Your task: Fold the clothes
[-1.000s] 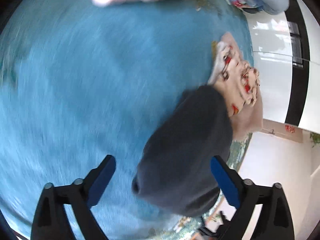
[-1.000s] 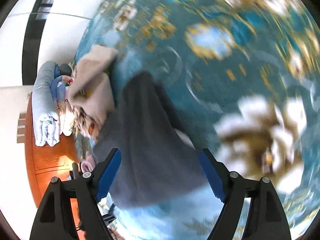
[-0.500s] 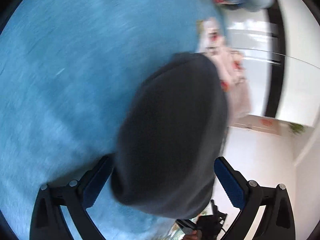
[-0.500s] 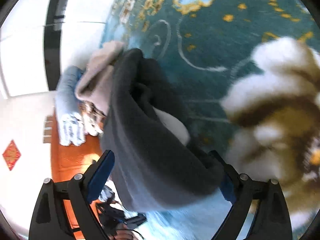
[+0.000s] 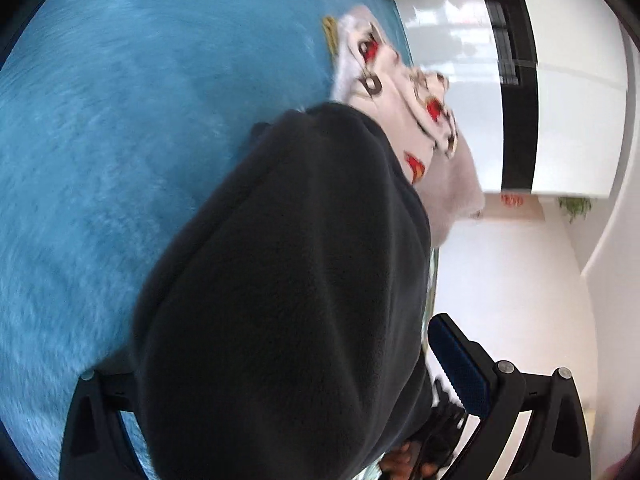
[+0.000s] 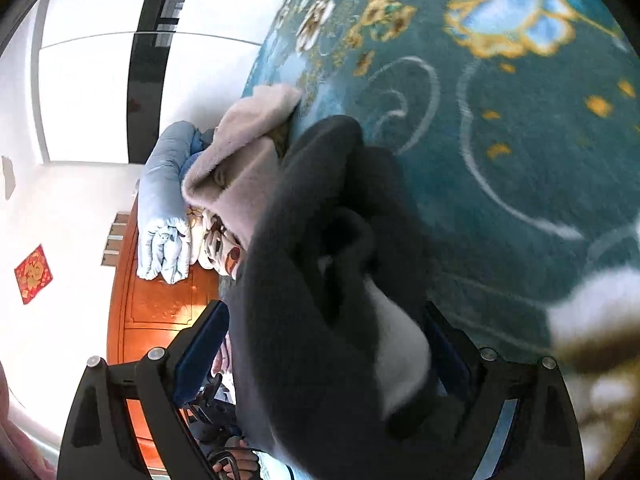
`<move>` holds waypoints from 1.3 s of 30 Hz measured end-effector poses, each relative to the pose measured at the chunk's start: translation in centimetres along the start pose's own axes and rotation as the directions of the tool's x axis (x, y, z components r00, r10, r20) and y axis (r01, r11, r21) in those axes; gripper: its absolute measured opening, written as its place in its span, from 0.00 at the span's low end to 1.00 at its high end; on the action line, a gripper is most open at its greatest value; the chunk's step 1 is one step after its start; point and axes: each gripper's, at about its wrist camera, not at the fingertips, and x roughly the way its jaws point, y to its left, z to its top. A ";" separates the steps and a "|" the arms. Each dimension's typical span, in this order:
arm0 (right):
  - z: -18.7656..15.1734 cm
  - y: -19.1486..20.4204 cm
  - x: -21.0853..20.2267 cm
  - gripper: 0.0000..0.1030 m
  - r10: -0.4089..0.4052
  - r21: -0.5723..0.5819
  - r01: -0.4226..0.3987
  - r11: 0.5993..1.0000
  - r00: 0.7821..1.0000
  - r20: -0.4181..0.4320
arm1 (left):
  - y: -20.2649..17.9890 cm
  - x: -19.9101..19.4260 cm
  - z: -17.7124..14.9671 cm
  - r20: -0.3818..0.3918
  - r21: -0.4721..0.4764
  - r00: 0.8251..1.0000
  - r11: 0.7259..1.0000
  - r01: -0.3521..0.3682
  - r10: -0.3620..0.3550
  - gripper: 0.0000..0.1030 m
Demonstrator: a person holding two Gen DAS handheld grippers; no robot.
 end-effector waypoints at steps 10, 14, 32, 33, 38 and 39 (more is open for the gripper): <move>-0.7 0.8 0.4 0.69 -0.092 0.014 0.093 0.996 0.994 -0.058 | 0.6 -0.7 0.6 0.071 -0.119 0.997 0.993 0.022 -0.013 0.99; -2.6 -0.7 -0.9 0.69 -0.080 0.091 0.084 0.992 0.995 -0.052 | 0.5 -0.4 0.6 0.058 -0.104 0.998 0.995 0.007 -0.001 0.99; -1.9 0.9 1.6 0.55 -0.132 0.073 0.133 0.988 0.991 -0.014 | -0.4 -0.2 1.1 0.061 -0.108 0.991 0.987 -0.115 0.122 0.68; -2.0 0.9 1.5 0.49 -0.144 0.088 0.145 0.986 0.989 -0.017 | -0.4 -0.2 1.1 0.059 -0.112 0.987 0.984 -0.139 0.146 0.64; -2.0 1.6 0.8 0.37 -0.164 0.154 0.166 0.974 0.986 -0.023 | -3.1 -1.4 0.9 0.052 -0.088 0.968 0.967 -0.241 0.246 0.44; -1.9 2.4 0.6 0.36 -0.168 0.153 0.170 0.974 0.985 -0.026 | -3.8 -1.7 0.9 0.049 -0.080 0.963 0.962 -0.261 0.265 0.43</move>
